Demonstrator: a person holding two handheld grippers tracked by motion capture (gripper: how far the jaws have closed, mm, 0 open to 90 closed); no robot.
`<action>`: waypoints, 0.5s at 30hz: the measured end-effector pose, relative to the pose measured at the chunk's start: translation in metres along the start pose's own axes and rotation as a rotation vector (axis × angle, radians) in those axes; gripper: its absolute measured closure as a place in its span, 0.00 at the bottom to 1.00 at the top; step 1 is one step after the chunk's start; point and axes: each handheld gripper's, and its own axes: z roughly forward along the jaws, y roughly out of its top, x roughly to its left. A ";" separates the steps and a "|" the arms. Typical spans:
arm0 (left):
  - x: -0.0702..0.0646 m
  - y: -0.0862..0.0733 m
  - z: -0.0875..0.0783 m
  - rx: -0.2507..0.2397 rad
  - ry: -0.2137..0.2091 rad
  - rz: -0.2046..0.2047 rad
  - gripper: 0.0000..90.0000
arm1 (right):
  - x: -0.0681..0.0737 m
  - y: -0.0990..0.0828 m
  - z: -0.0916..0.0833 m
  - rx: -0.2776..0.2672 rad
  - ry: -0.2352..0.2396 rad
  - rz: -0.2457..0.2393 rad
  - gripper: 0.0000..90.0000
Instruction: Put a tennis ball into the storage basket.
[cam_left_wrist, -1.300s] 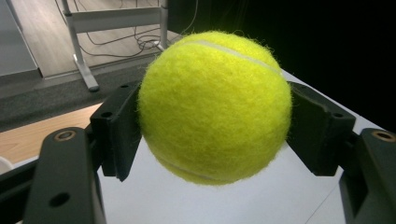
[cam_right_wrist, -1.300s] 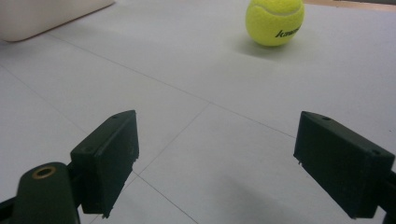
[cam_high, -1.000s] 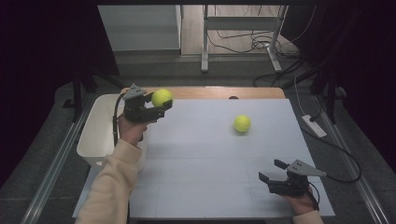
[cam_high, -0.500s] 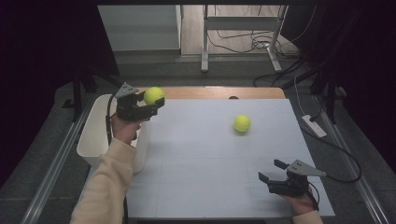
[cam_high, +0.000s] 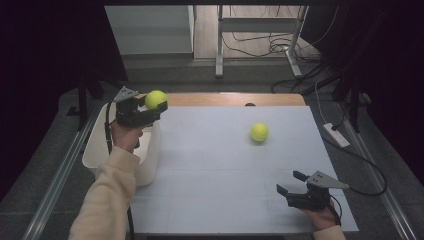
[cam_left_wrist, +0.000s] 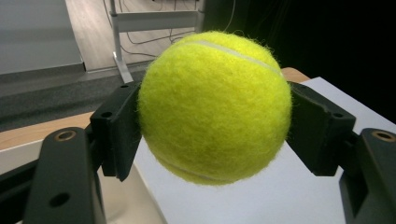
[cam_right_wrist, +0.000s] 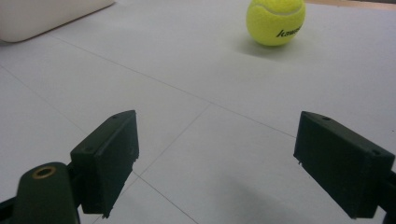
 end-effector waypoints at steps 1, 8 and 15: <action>0.001 0.000 0.000 0.000 0.003 -0.001 0.30 | 0.000 0.000 0.000 0.000 0.000 0.001 0.15; 0.008 -0.001 -0.005 0.002 0.023 -0.006 0.30 | 0.000 0.000 -0.001 -0.002 0.000 -0.001 0.15; 0.015 -0.002 -0.009 0.004 0.051 -0.011 0.30 | 0.000 0.000 0.000 0.002 -0.002 -0.004 0.15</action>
